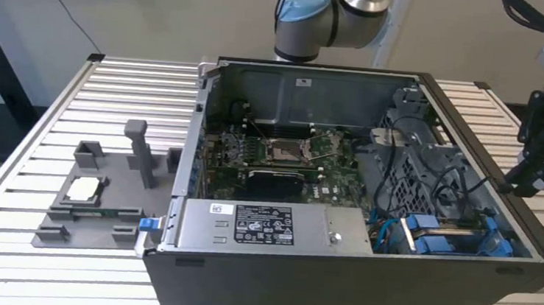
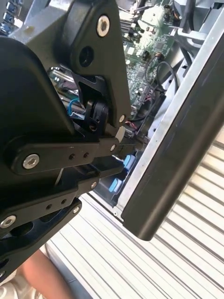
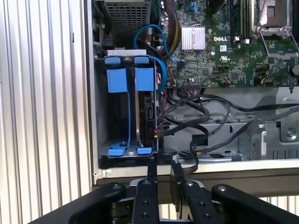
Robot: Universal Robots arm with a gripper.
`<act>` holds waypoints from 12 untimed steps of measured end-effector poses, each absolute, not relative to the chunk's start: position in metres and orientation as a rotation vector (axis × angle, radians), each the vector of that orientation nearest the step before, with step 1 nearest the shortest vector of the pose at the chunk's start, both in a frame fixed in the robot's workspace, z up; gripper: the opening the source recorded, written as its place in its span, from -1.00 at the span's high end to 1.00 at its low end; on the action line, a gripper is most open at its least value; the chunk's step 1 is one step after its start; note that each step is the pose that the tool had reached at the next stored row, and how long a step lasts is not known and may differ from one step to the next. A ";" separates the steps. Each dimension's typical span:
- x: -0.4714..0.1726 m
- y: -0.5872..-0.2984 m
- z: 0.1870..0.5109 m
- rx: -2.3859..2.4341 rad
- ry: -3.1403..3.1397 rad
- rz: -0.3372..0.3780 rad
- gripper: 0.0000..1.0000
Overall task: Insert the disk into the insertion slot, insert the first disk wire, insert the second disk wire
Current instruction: 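Insert the second disk wire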
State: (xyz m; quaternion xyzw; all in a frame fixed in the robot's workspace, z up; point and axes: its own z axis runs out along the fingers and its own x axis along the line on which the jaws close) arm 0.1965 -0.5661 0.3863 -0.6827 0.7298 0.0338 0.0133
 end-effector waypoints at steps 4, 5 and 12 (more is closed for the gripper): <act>0.198 -0.566 0.384 -2.097 2.287 0.120 0.47; 0.198 -0.566 0.384 -2.090 2.290 0.123 0.47; 0.199 -0.566 0.380 -2.054 2.297 0.155 0.47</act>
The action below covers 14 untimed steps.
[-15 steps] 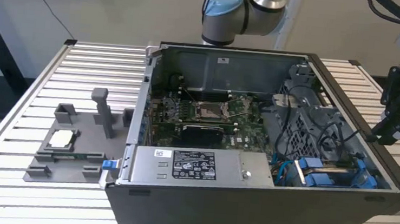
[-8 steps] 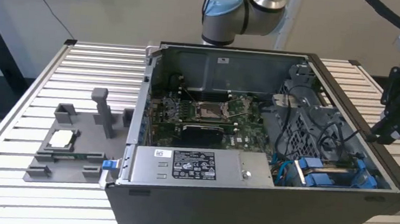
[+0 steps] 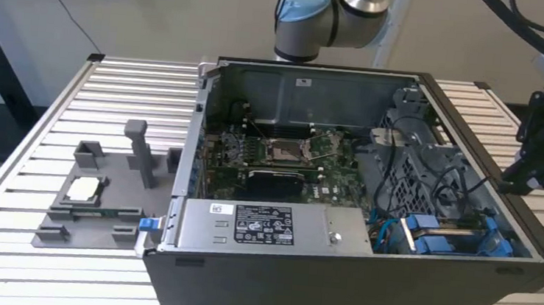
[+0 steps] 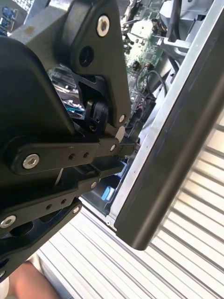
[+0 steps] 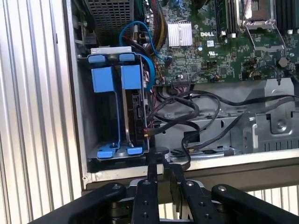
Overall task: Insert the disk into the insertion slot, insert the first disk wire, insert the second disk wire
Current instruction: 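Insert the second disk wire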
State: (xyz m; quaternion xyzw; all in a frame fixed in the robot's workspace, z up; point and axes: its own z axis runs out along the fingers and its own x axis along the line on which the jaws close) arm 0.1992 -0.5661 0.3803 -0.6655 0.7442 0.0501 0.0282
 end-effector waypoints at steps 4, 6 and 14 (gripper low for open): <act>0.200 -0.566 0.379 -2.044 2.301 0.167 0.47; 0.201 -0.566 0.378 -2.041 2.308 0.171 0.47; 0.205 -0.566 0.375 -2.033 2.331 0.191 0.47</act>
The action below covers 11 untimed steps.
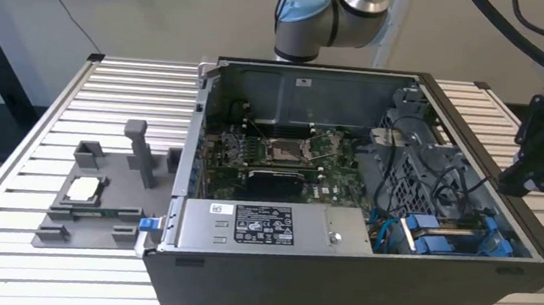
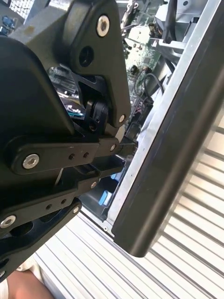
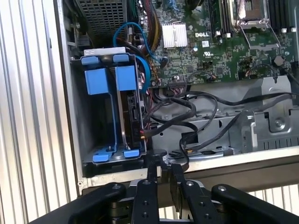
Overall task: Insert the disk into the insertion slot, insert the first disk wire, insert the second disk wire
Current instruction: 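Insert the second disk wire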
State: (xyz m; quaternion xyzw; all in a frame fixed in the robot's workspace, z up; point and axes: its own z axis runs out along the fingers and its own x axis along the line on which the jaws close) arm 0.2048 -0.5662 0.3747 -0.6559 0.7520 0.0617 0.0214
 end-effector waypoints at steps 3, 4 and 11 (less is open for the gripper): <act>0.209 -0.566 0.375 -2.038 2.339 0.208 0.47; 0.210 -0.566 0.375 -2.041 2.343 0.215 0.47; 0.214 -0.566 0.374 -2.049 2.359 0.243 0.51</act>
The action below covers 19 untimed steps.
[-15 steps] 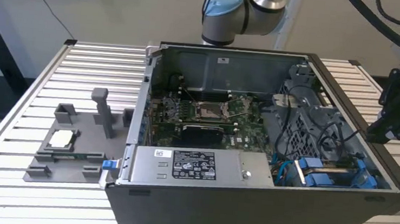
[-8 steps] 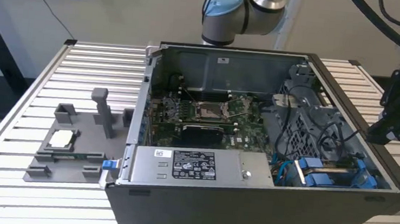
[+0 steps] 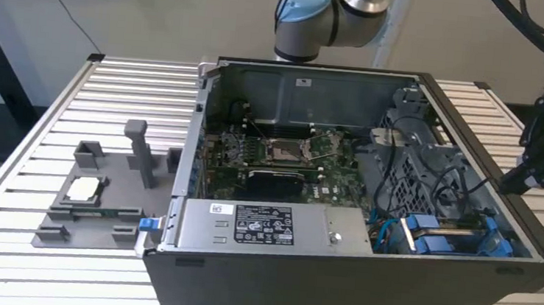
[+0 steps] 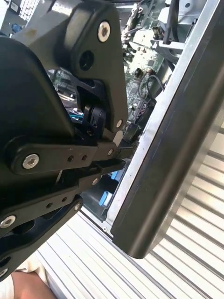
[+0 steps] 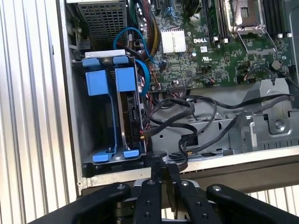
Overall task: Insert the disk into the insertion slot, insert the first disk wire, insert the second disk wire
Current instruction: 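Insert the second disk wire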
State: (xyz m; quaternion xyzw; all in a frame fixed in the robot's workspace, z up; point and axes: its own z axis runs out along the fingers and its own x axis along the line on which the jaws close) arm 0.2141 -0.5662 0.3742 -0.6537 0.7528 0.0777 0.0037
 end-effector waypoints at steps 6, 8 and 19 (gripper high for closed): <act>0.214 -0.566 0.374 -2.048 2.361 0.245 0.69; 0.214 -0.566 0.374 -2.048 2.361 0.245 0.69; 0.201 -0.564 0.378 -2.045 2.363 0.245 0.69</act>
